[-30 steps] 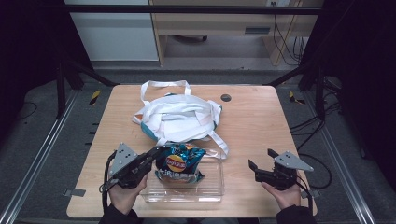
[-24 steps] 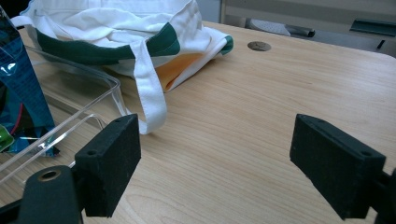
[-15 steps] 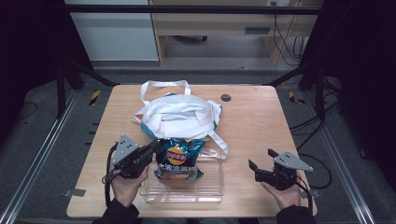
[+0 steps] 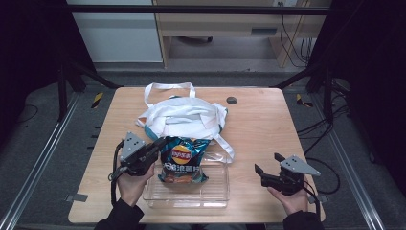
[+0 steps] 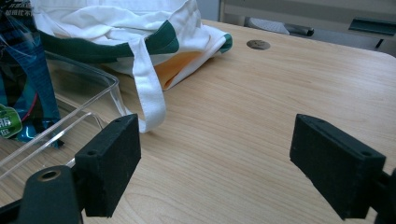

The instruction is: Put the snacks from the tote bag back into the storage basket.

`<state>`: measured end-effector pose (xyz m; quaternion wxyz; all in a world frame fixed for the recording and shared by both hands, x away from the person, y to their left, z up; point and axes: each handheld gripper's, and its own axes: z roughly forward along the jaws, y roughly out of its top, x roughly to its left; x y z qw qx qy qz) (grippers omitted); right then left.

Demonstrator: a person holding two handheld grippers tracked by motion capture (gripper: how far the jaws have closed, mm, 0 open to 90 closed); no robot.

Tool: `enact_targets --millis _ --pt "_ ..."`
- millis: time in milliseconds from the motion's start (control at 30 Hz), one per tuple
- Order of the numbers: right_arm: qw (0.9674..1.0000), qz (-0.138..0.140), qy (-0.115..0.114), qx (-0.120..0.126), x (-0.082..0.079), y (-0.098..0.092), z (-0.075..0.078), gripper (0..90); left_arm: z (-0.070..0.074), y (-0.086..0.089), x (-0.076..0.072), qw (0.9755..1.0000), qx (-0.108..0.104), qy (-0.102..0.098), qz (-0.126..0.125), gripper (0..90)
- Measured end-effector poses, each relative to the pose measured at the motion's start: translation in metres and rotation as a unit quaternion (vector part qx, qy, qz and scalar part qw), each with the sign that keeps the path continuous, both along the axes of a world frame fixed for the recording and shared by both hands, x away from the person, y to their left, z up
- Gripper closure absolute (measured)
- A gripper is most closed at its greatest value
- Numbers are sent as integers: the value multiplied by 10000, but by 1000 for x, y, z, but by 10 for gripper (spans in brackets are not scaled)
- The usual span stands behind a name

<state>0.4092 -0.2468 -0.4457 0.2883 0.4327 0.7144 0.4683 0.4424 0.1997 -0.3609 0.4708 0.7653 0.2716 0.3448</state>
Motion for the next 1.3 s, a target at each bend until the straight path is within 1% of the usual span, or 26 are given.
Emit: enact_targets --millis 167,267,367,433,567,600,633,700,800,900,933,1000,1033,1067,1100,1167,1200,1233,1267,1300 --pt "10000 -1 5 -5 0 0 0 165 0 -3 2 10000 62 -29 21 893" --pt "10000 1 4 -4 0 0 0 164 0 -3 3 10000 64 22 52 889" --pt "10000 0 11 -5 0 0 0 164 1 -2 6 9999 104 21 -27 888" --pt "10000 -1 11 -6 0 1 0 164 0 -3 8 9999 109 8 42 887" --pt "10000 1 6 -10 0 0 0 164 0 -6 9 9999 155 -24 66 889" --pt "10000 -3 10 -7 0 0 0 164 1 -9 9 9996 261 -85 106 890" --pt "10000 -3 10 -7 0 0 0 164 1 -9 9 9996 261 -85 106 890" --pt "10000 -1 15 -5 0 0 0 165 1 -10 10 9993 326 -116 114 890" --pt "10000 3 17 -5 0 1 -1 164 1 -9 12 9995 291 -58 77 889" --pt "10000 -2 14 -13 0 0 -1 165 1 -9 12 9996 282 -67 38 883" --pt "10000 -5 17 -14 0 0 -1 164 2 -8 11 9996 277 -114 16 875" --pt "10000 -1 18 -16 0 0 -1 165 3 -8 10 9995 258 -157 83 800" --pt "10000 6 15 -10 0 1 -1 165 3 -7 10 9995 247 -198 75 759" --pt "10000 6 15 -10 0 1 -1 165 3 -7 10 9995 247 -198 75 720" --pt "10000 7 17 -12 0 1 -1 164 4 -6 10 9996 209 -190 56 713" --pt "10000 8 18 -17 0 1 -1 164 5 -3 11 9995 142 -271 -66 674" --pt "10000 7 20 -21 0 1 -1 164 6 -3 10 9995 59 -288 -87 675" --pt "10000 8 18 -20 0 1 -1 165 7 -2 10 9995 24 -309 -97 676" --pt "10000 8 18 -20 0 1 -1 165 7 -2 10 9995 24 -309 -97 698" --pt "10000 4 20 -17 0 1 -1 164 8 -3 9 9996 -64 -267 -99 732"
